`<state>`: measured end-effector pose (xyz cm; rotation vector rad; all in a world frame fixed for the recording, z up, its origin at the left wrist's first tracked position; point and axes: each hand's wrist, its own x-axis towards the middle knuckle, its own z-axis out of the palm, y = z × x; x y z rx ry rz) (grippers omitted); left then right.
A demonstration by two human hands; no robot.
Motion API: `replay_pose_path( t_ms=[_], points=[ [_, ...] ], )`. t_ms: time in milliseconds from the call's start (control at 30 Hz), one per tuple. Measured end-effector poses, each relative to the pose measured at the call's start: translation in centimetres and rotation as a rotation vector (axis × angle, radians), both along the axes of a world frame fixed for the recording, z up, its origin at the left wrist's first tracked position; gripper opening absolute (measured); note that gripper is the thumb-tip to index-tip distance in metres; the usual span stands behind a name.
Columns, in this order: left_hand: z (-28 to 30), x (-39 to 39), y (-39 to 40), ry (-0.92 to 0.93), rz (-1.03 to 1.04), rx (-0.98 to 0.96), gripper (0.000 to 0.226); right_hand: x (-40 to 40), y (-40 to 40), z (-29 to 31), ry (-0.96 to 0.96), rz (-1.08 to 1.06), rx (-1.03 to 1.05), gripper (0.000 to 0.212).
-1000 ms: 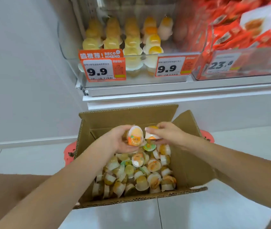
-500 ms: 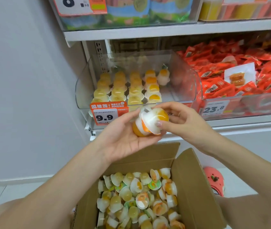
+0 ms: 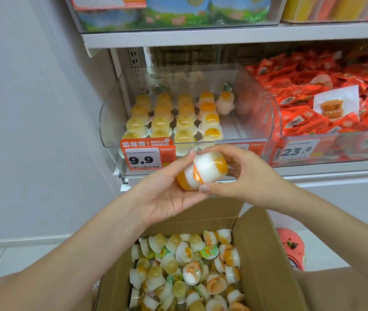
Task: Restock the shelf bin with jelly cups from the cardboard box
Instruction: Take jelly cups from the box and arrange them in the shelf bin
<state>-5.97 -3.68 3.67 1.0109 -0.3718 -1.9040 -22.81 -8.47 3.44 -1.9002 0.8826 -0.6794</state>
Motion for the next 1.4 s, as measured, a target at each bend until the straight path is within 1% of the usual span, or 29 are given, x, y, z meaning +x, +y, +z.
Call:
replay_pose_path(
  t_ms=[100, 200, 267, 300, 333, 367, 400, 433, 467, 533, 567, 600, 633, 667, 767, 867, 1000, 1067, 1167, 1200, 1333, 1400],
  points=[
    [0.0, -0.2, 0.3, -0.074, -0.048, -0.002, 0.053, -0.1, 0.4, 0.1, 0.043, -0.004, -0.022, 0.061],
    [0.5, -0.3, 0.4, -0.134, -0.103, -0.02, 0.054, -0.3, 0.7, 0.9, 0.073, -0.003, -0.065, 0.052],
    [0.9, 0.2, 0.1, -0.198, -0.133, -0.03, 0.059, -0.6, 0.0, 2.0, 0.054, -0.097, -0.117, 0.047],
    [1.0, 0.5, -0.2, -0.284, -0.137, -0.041, 0.06, -0.8, -0.9, 2.8, 0.044, -0.178, -0.18, 0.046],
    [1.1, 0.9, -0.5, -0.45, -0.134, -0.067, 0.059, -1.1, -2.3, 3.7, 0.065, -0.261, -0.266, 0.047],
    [1.1, 1.4, -0.8, -0.687, -0.127, -0.109, 0.056, -1.2, -3.9, 4.7, 0.128, -0.328, -0.359, 0.049],
    [1.0, 1.9, -1.1, -0.935, -0.119, -0.161, 0.052, -1.2, -6.0, 5.7, 0.238, -0.366, -0.454, 0.052],
    [0.9, 2.3, -1.4, -1.121, -0.123, -0.214, 0.048, -1.0, -8.1, 6.6, 0.384, -0.361, -0.543, 0.057],
    [0.8, 2.7, -1.7, -1.213, -0.136, -0.253, 0.045, -0.7, -10.2, 7.3, 0.549, -0.317, -0.619, 0.061],
    [0.8, 3.4, -2.3, -1.22, -0.187, -0.285, 0.039, 0.2, -13.6, 7.7, 0.859, -0.194, -0.715, 0.063],
    [0.7, 3.7, -2.4, -1.219, -0.2, -0.299, 0.037, 0.7, -14.9, 7.5, 1.002, -0.145, -0.727, 0.059],
    [0.7, 3.9, -2.6, -1.24, -0.207, -0.322, 0.035, 1.3, -15.9, 7.1, 1.113, -0.115, -0.716, 0.052],
    [0.6, 4.1, -2.8, -1.261, -0.208, -0.345, 0.033, 1.8, -16.8, 6.6, 1.174, -0.104, -0.693, 0.046],
    [0.5, 4.2, -3.0, -1.266, -0.2, -0.355, 0.031, 2.3, -17.7, 6.1, 1.193, -0.104, -0.667, 0.042],
    [-0.1, 4.2, -3.4, -1.235, -0.182, -0.357, 0.021, 3.3, -19.9, 4.9, 1.199, -0.104, -0.576, 0.044],
    [-0.3, 4.4, -3.7, -1.233, -0.197, -0.364, 0.019, 4.0, -20.9, 4.2, 1.205, -0.067, -0.461, 0.033],
    [-0.4, 4.7, -3.9, -1.231, -0.198, -0.376, 0.018, 4.2, -21.5, 3.3, 1.205, -0.055, -0.425, 0.021],
    [-0.5, 4.6, -4.0, -1.226, -0.201, -0.381, 0.02, 4.4, -21.5, 3.0, 1.203, -0.048, -0.419, 0.023],
    [-0.7, 4.6, -4.0, -1.218, -0.202, -0.388, 0.024, 4.4, -21.1, 2.6, 1.166, -0.071, -0.445, 0.052],
    [-0.7, 4.6, -4.0, -1.219, -0.201, -0.389, 0.024, 4.4, -21.0, 2.5, 1.142, -0.088, -0.449, 0.055],
    [-0.8, 4.6, -4.1, -1.218, -0.197, -0.396, 0.023, 4.5, -20.9, 2.4, 1.179, -0.083, -0.466, 0.039],
    [-0.9, 4.5, -4.1, -1.218, -0.196, -0.394, 0.023, 4.3, -20.8, 2.3, 1.22, -0.075, -0.514, 0.04]
  ],
)
